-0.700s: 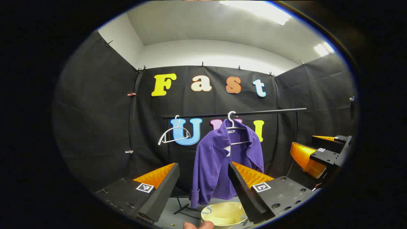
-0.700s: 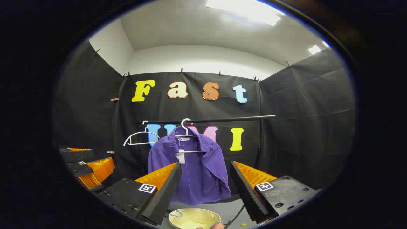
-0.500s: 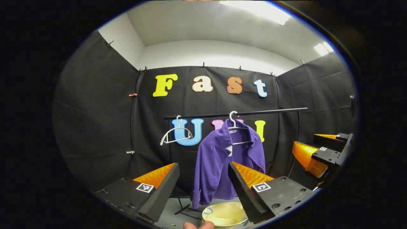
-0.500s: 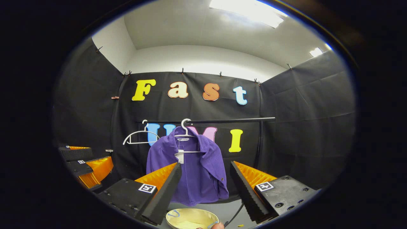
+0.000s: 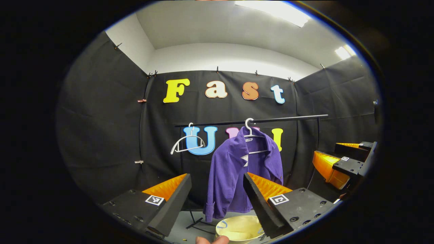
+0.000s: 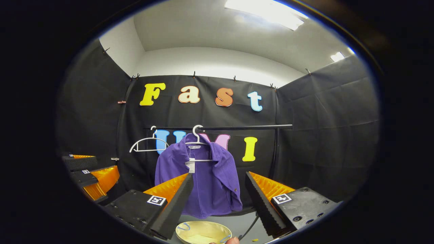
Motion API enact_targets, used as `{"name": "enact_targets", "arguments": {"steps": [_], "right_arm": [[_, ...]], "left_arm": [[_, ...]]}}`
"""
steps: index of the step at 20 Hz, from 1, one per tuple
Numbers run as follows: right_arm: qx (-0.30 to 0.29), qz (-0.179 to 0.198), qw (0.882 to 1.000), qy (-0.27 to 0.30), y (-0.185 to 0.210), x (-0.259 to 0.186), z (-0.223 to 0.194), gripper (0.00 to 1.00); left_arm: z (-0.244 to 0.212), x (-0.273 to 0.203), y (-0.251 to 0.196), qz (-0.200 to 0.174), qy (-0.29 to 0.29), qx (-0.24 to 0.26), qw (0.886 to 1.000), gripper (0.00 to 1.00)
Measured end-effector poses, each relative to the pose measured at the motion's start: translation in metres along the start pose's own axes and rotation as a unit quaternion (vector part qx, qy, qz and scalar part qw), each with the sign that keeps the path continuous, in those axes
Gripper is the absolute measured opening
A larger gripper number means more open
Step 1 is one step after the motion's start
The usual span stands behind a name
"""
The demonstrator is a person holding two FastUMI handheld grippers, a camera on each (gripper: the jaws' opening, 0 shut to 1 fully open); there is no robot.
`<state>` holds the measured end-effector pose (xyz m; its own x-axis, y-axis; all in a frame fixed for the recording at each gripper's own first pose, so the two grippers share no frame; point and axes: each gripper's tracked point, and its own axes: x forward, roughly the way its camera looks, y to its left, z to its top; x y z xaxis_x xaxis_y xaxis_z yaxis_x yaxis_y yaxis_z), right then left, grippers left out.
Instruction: Grasp the clothes on the hanger with both hands and then place them into the laundry hamper below.
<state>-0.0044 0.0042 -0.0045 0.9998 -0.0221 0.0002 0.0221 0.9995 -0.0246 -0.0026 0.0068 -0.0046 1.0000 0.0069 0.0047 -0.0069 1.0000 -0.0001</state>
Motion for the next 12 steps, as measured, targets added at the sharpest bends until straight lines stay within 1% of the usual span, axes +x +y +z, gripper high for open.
{"name": "enact_targets", "arguments": {"steps": [6, 12], "right_arm": [[0.000, -0.007, 1.000, -0.003, 0.000, -0.004, 0.001, 0.98], [-0.011, -0.009, 1.000, 0.000, -0.001, 0.006, 0.000, 0.98]], "left_arm": [[0.001, 0.000, 0.004, 0.000, 0.000, 0.000, 1.000, 0.97], [0.003, 0.011, -0.002, -0.005, 0.003, 0.000, 1.000, 0.97]]}}
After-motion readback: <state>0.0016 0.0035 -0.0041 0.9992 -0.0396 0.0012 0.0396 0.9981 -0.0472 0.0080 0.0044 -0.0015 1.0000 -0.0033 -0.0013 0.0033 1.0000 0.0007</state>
